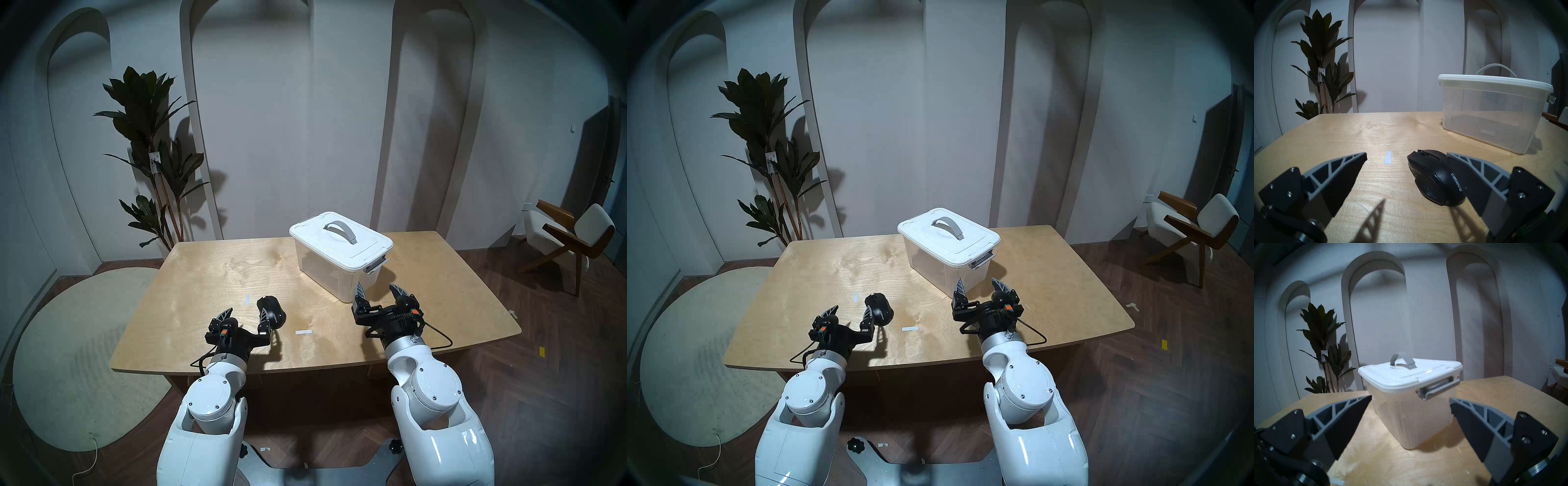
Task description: Open a storage container and put mouse inside
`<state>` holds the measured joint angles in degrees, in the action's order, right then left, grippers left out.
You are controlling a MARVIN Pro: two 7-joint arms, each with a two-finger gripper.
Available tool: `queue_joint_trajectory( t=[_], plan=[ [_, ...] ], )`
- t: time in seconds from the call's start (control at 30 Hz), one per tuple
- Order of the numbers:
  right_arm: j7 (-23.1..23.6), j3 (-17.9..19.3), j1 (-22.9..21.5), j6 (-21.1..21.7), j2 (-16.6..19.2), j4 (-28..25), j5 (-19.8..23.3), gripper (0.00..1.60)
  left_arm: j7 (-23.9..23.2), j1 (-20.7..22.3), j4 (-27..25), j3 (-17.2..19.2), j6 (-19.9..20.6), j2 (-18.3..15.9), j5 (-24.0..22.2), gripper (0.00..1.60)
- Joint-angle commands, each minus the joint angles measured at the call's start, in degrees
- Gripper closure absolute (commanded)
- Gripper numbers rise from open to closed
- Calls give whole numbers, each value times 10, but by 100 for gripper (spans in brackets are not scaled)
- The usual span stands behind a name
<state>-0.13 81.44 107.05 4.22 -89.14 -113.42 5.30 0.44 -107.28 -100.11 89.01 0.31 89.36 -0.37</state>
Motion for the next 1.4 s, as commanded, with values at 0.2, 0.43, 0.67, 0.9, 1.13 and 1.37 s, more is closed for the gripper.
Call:
queue_joint_trajectory(
  t=[0.2,0.43,0.67,0.9,1.13,1.37],
  plan=[
    [41,14,-96,120,20,-45,-25,0,0,4,-8,0,-2,0,0,0],
    [65,19,-139,145,42,-12,-58,0,0,5,-6,0,-3,0,0,0],
    [90,32,-176,160,50,19,-68,0,0,5,-4,0,-3,0,0,0],
    [115,32,-215,169,59,35,-81,0,0,6,-2,0,-3,0,0,0],
    [128,32,-267,186,64,78,-93,0,0,6,1,0,-3,0,0,0],
    [136,34,-297,199,63,114,-102,0,0,7,3,0,-3,0,0,0]
  ],
)
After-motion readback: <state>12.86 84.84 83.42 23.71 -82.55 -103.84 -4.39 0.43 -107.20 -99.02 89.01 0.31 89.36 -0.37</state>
